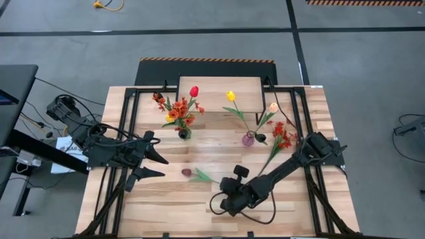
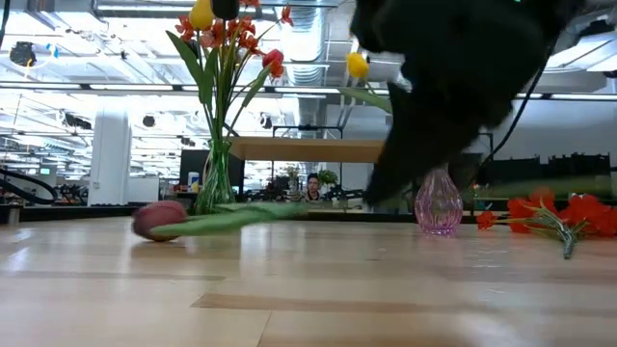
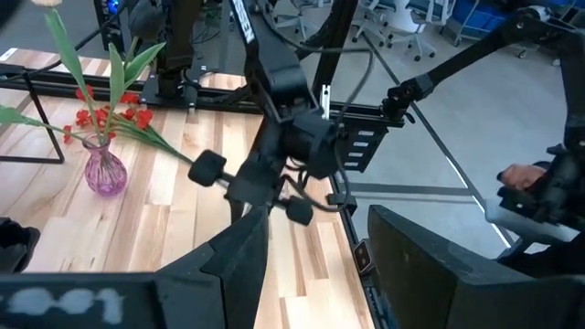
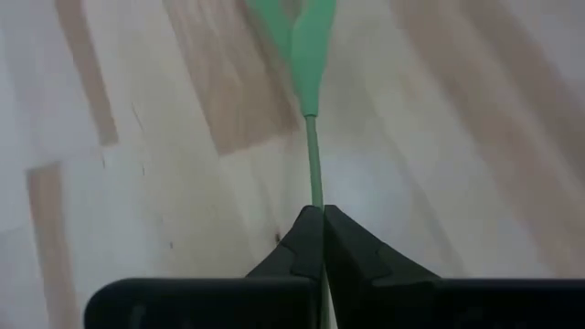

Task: Pick and place flowers into a vace then onto a shelf
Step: Put the dark red tulip into the purple vase

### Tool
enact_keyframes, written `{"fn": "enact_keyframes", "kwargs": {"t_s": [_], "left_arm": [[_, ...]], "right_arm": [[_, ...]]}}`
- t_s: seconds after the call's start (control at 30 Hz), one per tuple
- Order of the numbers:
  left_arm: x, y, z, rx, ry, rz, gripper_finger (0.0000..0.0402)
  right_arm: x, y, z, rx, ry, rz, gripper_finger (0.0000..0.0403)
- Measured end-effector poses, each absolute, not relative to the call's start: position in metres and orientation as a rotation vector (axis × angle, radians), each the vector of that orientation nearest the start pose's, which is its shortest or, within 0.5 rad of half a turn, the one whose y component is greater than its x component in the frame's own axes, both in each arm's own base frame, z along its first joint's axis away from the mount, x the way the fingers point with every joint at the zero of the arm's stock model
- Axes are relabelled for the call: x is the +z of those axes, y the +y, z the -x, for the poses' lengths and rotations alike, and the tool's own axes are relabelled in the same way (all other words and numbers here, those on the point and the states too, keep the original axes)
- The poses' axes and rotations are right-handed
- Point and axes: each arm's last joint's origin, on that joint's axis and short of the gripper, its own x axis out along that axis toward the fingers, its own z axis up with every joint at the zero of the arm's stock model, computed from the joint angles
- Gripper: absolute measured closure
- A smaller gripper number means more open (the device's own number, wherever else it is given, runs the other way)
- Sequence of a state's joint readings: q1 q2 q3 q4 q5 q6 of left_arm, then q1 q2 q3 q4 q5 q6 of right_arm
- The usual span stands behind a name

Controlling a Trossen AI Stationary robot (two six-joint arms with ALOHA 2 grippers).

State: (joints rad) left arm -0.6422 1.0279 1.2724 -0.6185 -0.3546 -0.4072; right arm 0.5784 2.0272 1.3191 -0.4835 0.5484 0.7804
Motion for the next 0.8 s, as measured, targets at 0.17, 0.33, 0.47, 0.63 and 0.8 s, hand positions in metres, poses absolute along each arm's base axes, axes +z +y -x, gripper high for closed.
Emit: {"fn": "enact_keyframes", "kwargs": {"t_s": [0.17,0.33,0.47,0.63,0.8], "left_arm": [[0.413,-0.109,-0.162,-0.212,0.378,0.224,0.0223],[0.413,-0.109,-0.162,-0.211,0.378,0.229,0.0223],[0.413,-0.109,-0.162,-0.211,0.379,0.231,0.0223],[0.413,-0.109,-0.162,-0.211,0.379,0.231,0.0223],[0.413,-0.109,-0.163,-0.200,0.375,0.230,0.0223]], "right_arm": [[0.171,0.206,-0.336,-0.275,0.874,-0.045,0.0403],[0.197,0.212,-0.326,-0.206,0.830,-0.021,0.0403],[0.213,0.219,-0.317,-0.151,0.793,-0.002,0.0403],[0.229,0.231,-0.308,-0.048,0.749,0.043,0.0403],[0.248,0.237,-0.301,0.066,0.690,0.063,0.0403]]}}
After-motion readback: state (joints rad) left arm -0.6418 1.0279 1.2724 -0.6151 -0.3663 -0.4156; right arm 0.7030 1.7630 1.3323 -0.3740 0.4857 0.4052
